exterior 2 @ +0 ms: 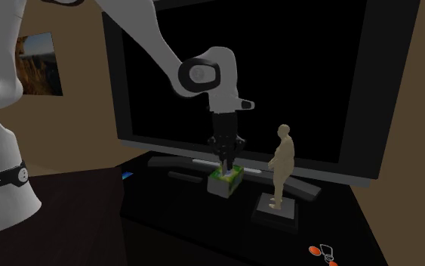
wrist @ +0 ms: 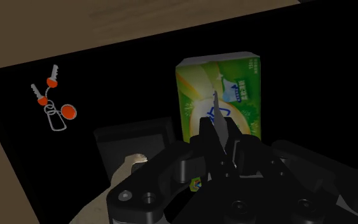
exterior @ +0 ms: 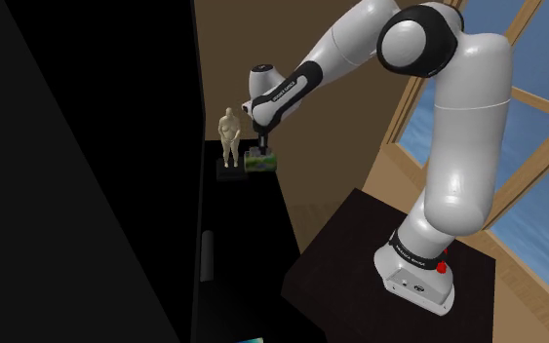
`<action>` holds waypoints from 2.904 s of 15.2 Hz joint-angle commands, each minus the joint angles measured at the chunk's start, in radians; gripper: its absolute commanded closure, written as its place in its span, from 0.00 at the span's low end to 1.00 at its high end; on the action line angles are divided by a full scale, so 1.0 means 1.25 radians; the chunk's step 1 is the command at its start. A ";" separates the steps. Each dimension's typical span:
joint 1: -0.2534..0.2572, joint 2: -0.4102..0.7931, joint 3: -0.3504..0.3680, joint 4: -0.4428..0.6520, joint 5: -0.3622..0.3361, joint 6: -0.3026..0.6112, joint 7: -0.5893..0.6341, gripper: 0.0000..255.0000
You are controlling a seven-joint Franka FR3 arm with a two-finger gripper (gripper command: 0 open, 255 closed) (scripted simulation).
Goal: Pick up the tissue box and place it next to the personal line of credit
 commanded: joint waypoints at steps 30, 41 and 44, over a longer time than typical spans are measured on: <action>0.274 -0.367 0.199 -0.441 -0.021 0.010 0.489 1.00; 0.402 -0.375 0.340 -0.438 0.029 -0.027 0.715 1.00; 0.434 -0.358 0.378 -0.416 0.034 -0.040 0.782 1.00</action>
